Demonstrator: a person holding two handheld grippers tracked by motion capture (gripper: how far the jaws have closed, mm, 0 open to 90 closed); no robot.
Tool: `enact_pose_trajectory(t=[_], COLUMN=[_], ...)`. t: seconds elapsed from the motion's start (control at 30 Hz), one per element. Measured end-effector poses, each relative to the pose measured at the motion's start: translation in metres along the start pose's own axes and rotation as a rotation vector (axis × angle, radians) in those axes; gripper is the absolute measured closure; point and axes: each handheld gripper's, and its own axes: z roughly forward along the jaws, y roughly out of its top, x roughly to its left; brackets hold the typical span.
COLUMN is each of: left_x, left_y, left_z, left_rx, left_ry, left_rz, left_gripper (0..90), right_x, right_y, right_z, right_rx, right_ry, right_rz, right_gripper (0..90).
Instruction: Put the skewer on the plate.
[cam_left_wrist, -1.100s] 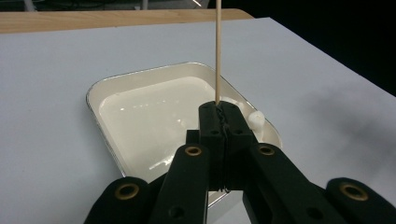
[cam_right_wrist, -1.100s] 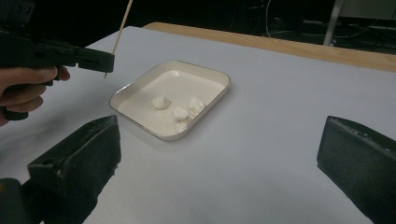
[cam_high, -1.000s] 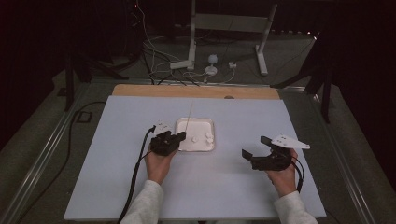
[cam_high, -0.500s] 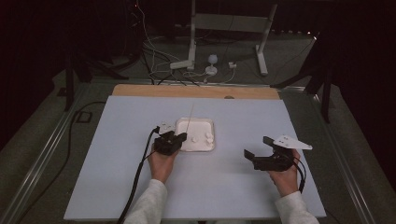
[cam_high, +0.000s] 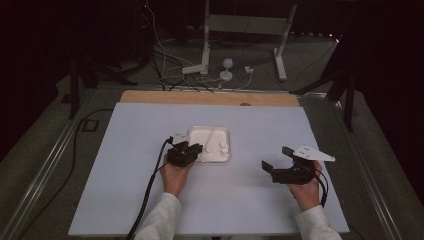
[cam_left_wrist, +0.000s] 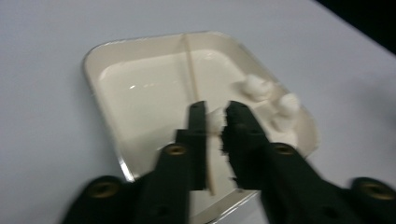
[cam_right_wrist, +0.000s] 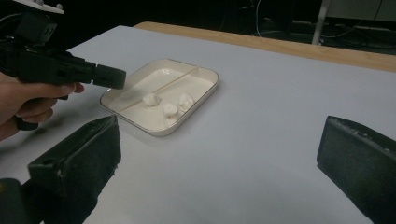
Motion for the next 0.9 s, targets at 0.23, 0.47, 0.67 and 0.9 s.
enact_pose_trajectory(t=[0.23, 0.47, 0.67, 0.9], left_x=[0.000, 0.004, 0.010, 0.017], left_y=[0.008, 0.016, 0.016, 0.009], left_z=[-0.017, -0.052, -0.081, -0.106], left_rx=[-0.062, -0.143, -0.183, -0.200], left_ry=[-0.045, -0.029, -0.027, 0.005], left_rz=[-0.016, -0.008, 0.015, 0.050], left_gripper=[36.0, 17.7, 10.9, 1.0], right_x=[0.000, 0.004, 0.006, 0.007], right_y=[-0.002, -0.004, -0.006, -0.009], right_z=[-0.001, -0.005, -0.009, -0.014], right_rx=[0.003, 0.000, -0.009, -0.021], right_ry=[0.000, 0.004, 0.006, 0.006], right_rz=[-0.001, -0.008, -0.012, -0.012], right_gripper=[0.0, 0.0, 0.0, 0.0])
